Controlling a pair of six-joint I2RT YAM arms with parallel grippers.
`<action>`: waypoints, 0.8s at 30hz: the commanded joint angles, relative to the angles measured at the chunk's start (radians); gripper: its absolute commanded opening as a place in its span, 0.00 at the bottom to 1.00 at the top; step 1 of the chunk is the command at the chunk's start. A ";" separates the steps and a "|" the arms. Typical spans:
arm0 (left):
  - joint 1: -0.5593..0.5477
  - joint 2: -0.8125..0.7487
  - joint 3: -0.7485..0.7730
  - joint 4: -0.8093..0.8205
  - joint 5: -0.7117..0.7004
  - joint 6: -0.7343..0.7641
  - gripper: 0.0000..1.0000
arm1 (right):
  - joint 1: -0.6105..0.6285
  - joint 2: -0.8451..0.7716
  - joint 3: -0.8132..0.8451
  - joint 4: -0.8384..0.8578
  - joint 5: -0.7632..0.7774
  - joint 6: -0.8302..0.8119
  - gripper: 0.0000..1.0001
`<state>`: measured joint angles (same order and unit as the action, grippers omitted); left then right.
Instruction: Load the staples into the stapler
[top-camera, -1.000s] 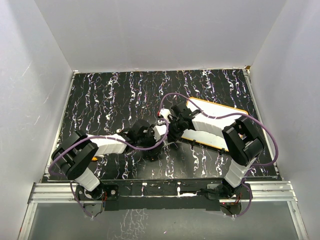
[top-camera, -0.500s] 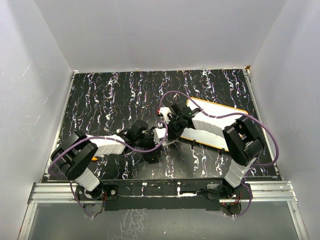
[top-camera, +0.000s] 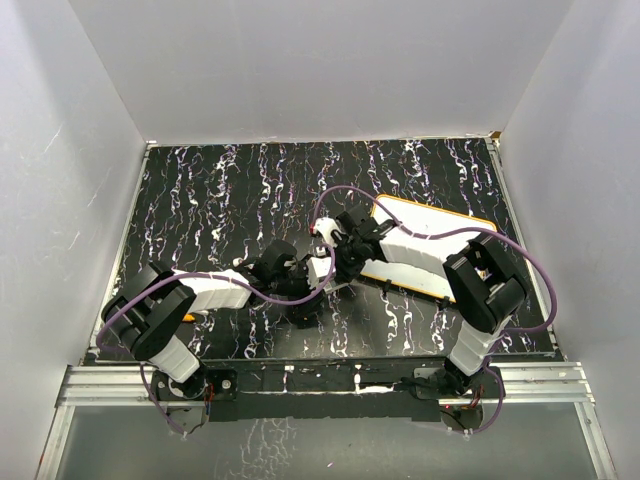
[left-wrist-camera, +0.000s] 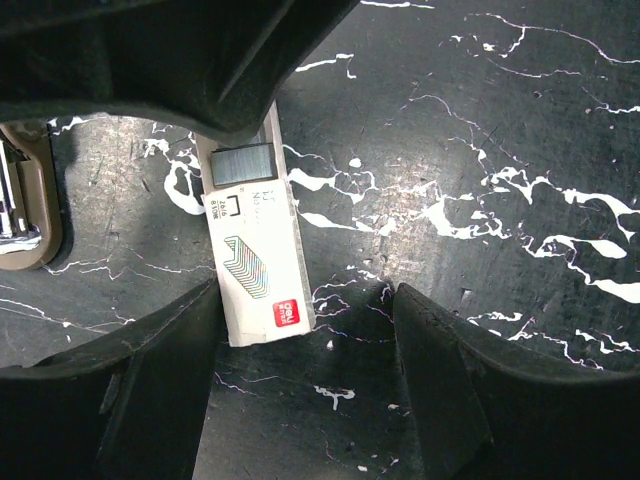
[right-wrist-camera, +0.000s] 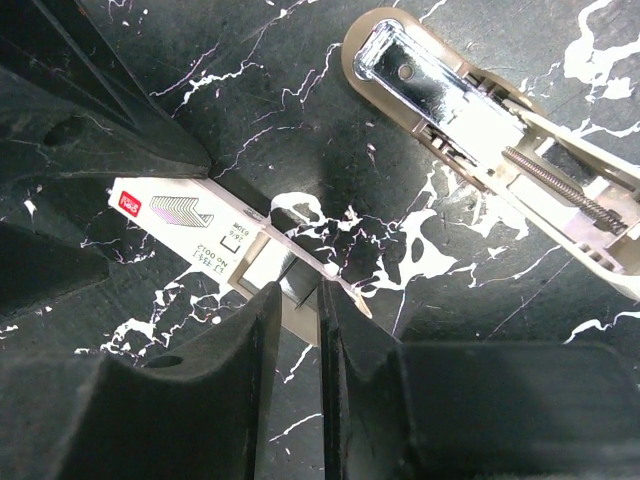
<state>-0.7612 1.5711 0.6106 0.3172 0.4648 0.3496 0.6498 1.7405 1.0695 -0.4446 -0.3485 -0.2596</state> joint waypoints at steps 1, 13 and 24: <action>0.000 -0.007 -0.015 -0.056 0.056 0.004 0.65 | 0.012 -0.004 -0.007 0.035 0.039 0.006 0.24; 0.000 -0.002 -0.012 -0.064 0.070 0.006 0.65 | 0.054 -0.012 -0.034 0.064 0.123 -0.004 0.22; 0.000 -0.003 -0.010 -0.071 0.071 0.009 0.65 | 0.068 -0.005 -0.043 0.089 0.193 -0.001 0.17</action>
<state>-0.7612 1.5711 0.6106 0.3092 0.4980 0.3573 0.7136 1.7405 1.0325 -0.3996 -0.1898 -0.2604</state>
